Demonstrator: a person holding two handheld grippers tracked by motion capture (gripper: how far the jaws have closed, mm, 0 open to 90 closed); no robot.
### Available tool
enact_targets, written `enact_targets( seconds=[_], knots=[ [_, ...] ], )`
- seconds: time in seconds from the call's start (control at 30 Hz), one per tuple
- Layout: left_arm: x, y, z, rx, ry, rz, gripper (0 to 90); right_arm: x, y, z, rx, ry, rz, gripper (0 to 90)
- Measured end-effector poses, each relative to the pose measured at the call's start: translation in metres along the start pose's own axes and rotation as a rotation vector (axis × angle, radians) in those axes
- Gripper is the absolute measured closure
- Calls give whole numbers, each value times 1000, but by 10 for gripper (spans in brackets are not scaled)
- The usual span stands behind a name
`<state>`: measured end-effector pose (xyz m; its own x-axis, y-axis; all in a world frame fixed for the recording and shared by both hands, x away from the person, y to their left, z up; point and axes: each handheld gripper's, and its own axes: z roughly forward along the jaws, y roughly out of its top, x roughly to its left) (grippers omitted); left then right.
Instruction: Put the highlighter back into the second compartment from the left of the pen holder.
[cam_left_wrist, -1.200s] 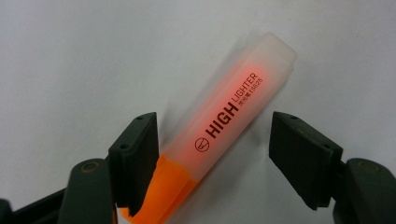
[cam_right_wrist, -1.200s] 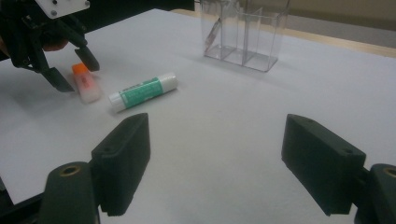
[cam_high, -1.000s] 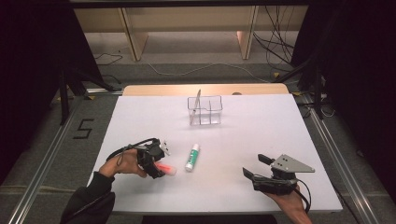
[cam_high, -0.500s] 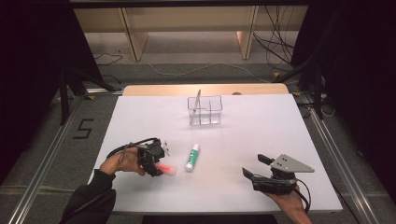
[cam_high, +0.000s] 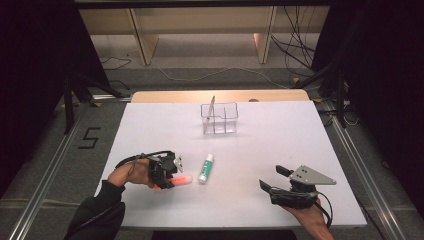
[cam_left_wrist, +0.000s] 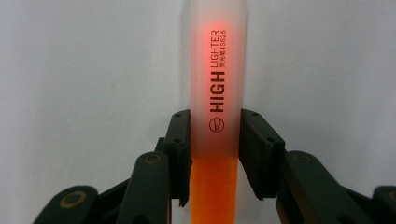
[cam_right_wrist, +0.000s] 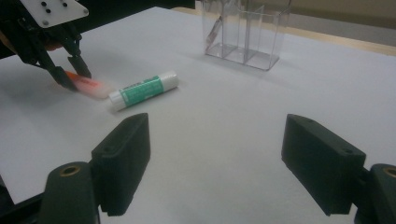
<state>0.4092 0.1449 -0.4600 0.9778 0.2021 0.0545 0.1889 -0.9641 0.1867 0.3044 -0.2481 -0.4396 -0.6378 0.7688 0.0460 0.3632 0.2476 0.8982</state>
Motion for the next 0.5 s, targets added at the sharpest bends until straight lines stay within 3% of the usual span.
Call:
enact_targets(
  seconds=[0.23,0.3,0.4,0.5],
  knots=[
    [0,0,-2,-13,-12,12,661,0,0,0,2,1,-1,246],
    [1,0,-5,-39,-12,-14,662,0,0,0,2,1,-1,246],
    [2,-1,-10,-44,-24,-25,662,0,0,0,0,2,-5,246],
    [2,-1,-13,-56,-22,-63,662,0,0,0,1,1,-1,246]
  ],
)
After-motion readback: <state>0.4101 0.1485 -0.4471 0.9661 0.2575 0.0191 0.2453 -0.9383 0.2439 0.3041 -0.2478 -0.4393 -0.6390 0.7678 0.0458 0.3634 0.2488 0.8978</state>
